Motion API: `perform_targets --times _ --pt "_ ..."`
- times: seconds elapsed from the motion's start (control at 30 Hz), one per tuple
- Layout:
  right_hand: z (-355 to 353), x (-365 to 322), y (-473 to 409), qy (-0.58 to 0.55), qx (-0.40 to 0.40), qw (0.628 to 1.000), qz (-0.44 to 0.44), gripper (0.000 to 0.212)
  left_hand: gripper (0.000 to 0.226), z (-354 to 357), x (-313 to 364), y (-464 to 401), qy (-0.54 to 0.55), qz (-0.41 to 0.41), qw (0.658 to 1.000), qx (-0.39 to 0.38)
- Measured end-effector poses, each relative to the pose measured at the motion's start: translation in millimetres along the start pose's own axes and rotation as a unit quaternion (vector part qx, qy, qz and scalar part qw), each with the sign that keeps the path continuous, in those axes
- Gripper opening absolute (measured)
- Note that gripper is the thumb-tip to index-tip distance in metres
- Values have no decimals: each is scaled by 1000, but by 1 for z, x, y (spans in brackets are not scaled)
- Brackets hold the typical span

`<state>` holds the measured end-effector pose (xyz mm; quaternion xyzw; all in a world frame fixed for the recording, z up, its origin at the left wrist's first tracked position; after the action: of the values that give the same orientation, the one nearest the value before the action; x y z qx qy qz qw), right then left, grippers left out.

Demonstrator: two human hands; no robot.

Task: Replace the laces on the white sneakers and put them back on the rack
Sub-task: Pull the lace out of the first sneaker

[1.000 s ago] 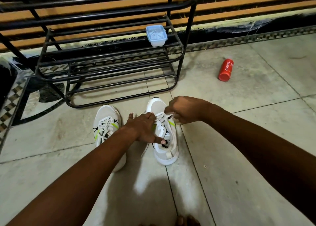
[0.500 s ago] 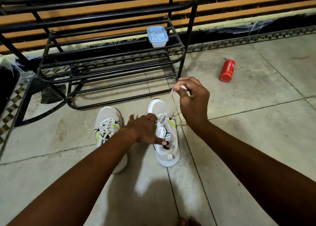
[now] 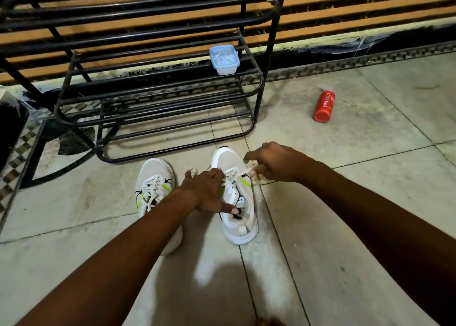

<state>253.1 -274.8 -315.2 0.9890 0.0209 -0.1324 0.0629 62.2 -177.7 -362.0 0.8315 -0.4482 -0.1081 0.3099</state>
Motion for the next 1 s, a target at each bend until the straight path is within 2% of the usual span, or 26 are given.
perform_targets --times 0.07,0.1,0.17,0.23,0.37,0.43,0.47,0.5,0.57,0.6,0.63,0.67,0.7,0.73,0.77,0.8,0.83,0.9,1.0 --pt "1 1 2 50 22 998 -41 17 136 0 0 -1 2 2 1000 4" --pt "-3 2 3 62 76 994 -39 17 136 1 0 -1 4 3 1000 5" --pt "-13 7 8 26 199 977 68 17 138 1 0 -2 9 3 1000 9" --pt "-15 16 17 -37 283 942 177 18 137 0 0 -3 13 5 1000 11" --pt "13 17 32 -97 315 903 274 19 134 -1 2 -2 8 6 1000 12" --pt "27 14 33 -198 334 878 280 18 132 -1 2 -1 7 6 1000 10" --pt "32 13 31 -294 349 851 260 16 132 0 2 -1 10 6 1000 10" --pt "34 11 28 -410 350 807 239 16 132 0 2 -1 11 6 1000 11" --pt "35 1 19 -633 293 686 207 19 131 -1 1 -2 12 7 1000 11" --pt "36 -5 14 -708 251 628 204 20 130 -1 2 -2 9 10 1000 12" --pt "36 -12 11 -735 216 609 208 21 129 -1 2 -2 6 11 1000 13" --pt "36 -16 8 -714 194 639 210 20 129 -1 2 -2 5 13 1000 15" --pt "35 -18 5 -641 183 719 198 17 130 0 1 -3 8 15 1000 15" --pt "34 -18 2 -527 168 815 175 13 132 1 0 -4 16 15 1000 15" --pt "34 -19 0 -407 137 890 151 11 133 2 -2 -4 29 13 999 19" --pt "35 -17 -4 -300 98 940 133 15 133 3 -4 -4 46 10 998 31" --pt "34 -17 -6 -227 55 965 119 21 129 3 -5 -3 61 9 997 51" --pt "38 -14 -9 -170 -1 979 110 22 115 7 -5 1 82 12 991 102" --pt "47 -15 -11 -143 -5 986 91 5 92 23 -4 7 109 11 982 156"
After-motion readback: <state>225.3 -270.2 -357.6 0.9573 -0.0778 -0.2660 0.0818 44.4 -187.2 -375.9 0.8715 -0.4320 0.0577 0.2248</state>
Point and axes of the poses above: each hand's wrist, its own y-axis away from the middle knuckle, its own z-axis out of the palm, x = y × z, the point moved 3 cm from there along -y, towards the middle knuckle, and after that the axes turned 3 degrees about -x, right-handed, at the moved point
